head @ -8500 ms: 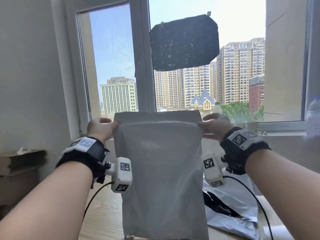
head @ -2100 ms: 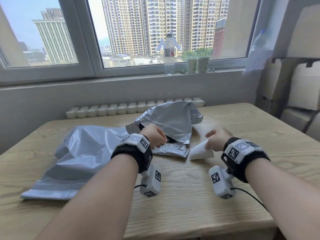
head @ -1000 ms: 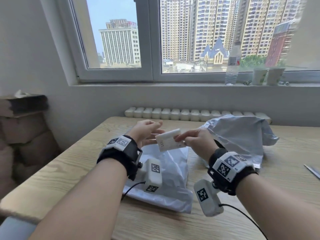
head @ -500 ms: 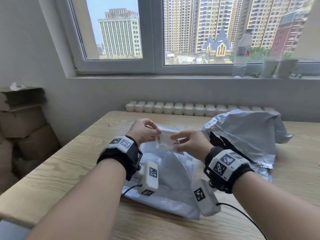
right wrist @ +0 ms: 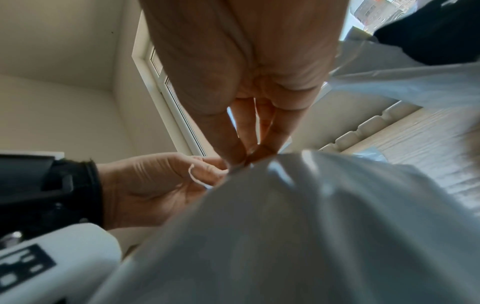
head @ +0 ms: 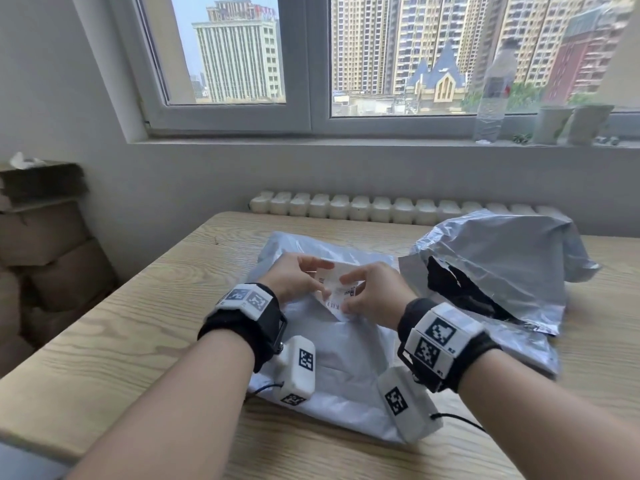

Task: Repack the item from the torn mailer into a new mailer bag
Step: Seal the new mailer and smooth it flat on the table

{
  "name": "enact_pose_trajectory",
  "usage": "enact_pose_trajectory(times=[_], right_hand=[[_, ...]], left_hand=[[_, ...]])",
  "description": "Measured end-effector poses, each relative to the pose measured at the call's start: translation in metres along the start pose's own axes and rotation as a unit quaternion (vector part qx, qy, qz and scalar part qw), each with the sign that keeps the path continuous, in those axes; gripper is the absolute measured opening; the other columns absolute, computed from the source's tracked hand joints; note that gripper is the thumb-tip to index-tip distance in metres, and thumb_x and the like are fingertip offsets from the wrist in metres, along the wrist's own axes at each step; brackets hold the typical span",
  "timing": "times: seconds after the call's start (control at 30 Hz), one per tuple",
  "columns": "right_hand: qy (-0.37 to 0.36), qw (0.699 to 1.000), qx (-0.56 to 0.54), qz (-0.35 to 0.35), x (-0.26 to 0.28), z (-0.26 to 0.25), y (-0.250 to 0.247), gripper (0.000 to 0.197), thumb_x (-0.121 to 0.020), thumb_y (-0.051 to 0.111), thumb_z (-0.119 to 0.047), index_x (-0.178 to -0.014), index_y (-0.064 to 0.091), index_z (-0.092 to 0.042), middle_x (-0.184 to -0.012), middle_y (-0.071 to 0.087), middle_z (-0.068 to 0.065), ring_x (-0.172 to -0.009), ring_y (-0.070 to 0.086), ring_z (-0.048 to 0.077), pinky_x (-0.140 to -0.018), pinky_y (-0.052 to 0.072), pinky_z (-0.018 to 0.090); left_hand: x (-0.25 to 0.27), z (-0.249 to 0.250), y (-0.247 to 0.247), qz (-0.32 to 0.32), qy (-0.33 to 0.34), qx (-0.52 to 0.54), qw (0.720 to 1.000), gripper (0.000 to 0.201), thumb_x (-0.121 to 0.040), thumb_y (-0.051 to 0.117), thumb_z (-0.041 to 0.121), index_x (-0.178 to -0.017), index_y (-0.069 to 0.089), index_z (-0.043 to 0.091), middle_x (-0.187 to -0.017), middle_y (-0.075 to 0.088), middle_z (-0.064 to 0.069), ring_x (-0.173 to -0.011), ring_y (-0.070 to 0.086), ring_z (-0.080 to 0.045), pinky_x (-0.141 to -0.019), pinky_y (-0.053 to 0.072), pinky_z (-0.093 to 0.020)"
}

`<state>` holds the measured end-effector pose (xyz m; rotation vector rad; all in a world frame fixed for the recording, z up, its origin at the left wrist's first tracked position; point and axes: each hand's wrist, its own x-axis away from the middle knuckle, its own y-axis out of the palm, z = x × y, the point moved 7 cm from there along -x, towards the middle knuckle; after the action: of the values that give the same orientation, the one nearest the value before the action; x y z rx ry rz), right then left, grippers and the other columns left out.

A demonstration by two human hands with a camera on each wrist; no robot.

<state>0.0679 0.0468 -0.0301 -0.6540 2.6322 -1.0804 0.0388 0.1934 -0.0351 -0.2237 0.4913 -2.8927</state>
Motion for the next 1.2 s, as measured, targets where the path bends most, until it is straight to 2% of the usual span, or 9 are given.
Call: enact_pose_trajectory(times=[0.2,0.53,0.73,0.9,0.93,1.0,1.07,1.13,1.2], right_hand=[[0.000,1.000,-0.013,0.000,-0.002,0.004,-0.018,0.056,-0.063,0.081,-0.008,-0.117,0.067,-0.012,-0.117,0.067,0.002,-0.103,0.064,0.016,-0.093,0.052,0.032],[-0.018,0.996,0.070,-0.049,0.012,0.010,-0.001,0.069,-0.064,0.085,-0.037,-0.127,0.062,-0.018,-0.123,0.065,0.000,-0.100,0.059,0.012,-0.083,0.045,0.022],[-0.020,0.984,0.115,-0.132,0.028,0.007,0.002,0.068,-0.079,0.072,-0.045,-0.136,0.050,-0.016,-0.137,0.055,0.003,-0.123,0.052,0.020,-0.097,0.039,0.026],[-0.015,0.980,0.124,-0.157,0.024,0.012,0.012,0.063,-0.079,0.070,-0.050,-0.131,0.052,-0.021,-0.124,0.064,0.000,-0.109,0.060,0.019,-0.095,0.048,0.032],[-0.005,0.984,0.089,-0.153,0.022,0.017,0.012,0.063,-0.077,0.071,-0.051,-0.129,0.053,-0.022,-0.121,0.065,-0.001,-0.106,0.062,0.018,-0.096,0.048,0.034],[0.025,0.995,0.000,-0.095,0.019,0.026,0.003,0.067,-0.077,0.071,-0.051,-0.131,0.051,-0.018,-0.124,0.062,0.002,-0.111,0.060,0.020,-0.100,0.047,0.038],[0.080,0.997,0.002,-0.014,0.019,0.037,-0.012,0.072,-0.082,0.063,-0.054,-0.136,0.046,-0.009,-0.131,0.056,0.008,-0.118,0.055,0.023,-0.100,0.045,0.038],[0.129,0.991,0.020,-0.006,0.023,0.045,-0.013,0.068,-0.085,0.057,-0.058,-0.127,0.051,-0.005,-0.117,0.061,0.011,-0.104,0.062,0.026,-0.089,0.053,0.042],[0.169,0.983,-0.030,-0.065,0.035,0.043,-0.002,0.060,-0.082,0.060,-0.058,-0.112,0.053,-0.006,-0.089,0.061,0.009,-0.072,0.065,0.024,-0.059,0.059,0.039]], left_hand=[[-0.001,-0.001,0.010,-0.073,0.009,-0.050,0.996,0.070,-0.066,0.080,-0.009,-0.129,0.059,0.013,-0.121,0.065,-0.012,-0.116,0.060,-0.021,-0.102,0.047,-0.032],[-0.002,-0.005,0.019,-0.102,0.032,-0.216,0.970,0.088,-0.064,0.088,0.015,-0.142,0.046,0.019,-0.148,0.041,0.004,-0.136,0.040,-0.016,-0.110,0.031,-0.026],[-0.001,-0.005,0.015,-0.110,0.022,-0.449,0.887,0.105,-0.063,0.084,0.049,-0.150,0.026,0.035,-0.161,0.007,0.005,-0.148,0.007,-0.023,-0.119,0.015,-0.050],[0.007,0.000,0.016,-0.111,0.018,-0.527,0.842,0.115,-0.064,0.087,0.033,-0.153,0.013,0.032,-0.162,0.001,0.004,-0.148,0.006,-0.024,-0.120,0.014,-0.047],[0.009,0.001,0.016,-0.113,0.022,-0.509,0.853,0.114,-0.065,0.087,0.025,-0.153,0.015,0.029,-0.162,0.005,0.002,-0.147,0.009,-0.024,-0.120,0.016,-0.044],[0.011,0.001,0.010,-0.105,0.016,-0.378,0.920,0.102,-0.066,0.083,0.004,-0.150,0.029,0.027,-0.156,0.027,-0.003,-0.142,0.028,-0.023,-0.114,0.030,-0.038],[0.013,0.006,-0.006,-0.039,0.014,-0.208,0.977,0.080,-0.071,0.067,-0.015,-0.139,0.048,0.023,-0.141,0.048,-0.006,-0.129,0.046,-0.021,-0.095,0.046,-0.031],[0.015,0.010,-0.029,0.069,0.024,-0.166,0.983,0.065,-0.075,0.052,-0.018,-0.127,0.058,0.020,-0.135,0.054,-0.007,-0.123,0.052,-0.023,-0.087,0.050,-0.032],[0.016,0.006,-0.048,0.146,-0.009,-0.235,0.961,0.057,-0.079,0.049,-0.005,-0.128,0.056,0.022,-0.134,0.052,-0.009,-0.121,0.053,-0.032,-0.093,0.049,-0.038]])
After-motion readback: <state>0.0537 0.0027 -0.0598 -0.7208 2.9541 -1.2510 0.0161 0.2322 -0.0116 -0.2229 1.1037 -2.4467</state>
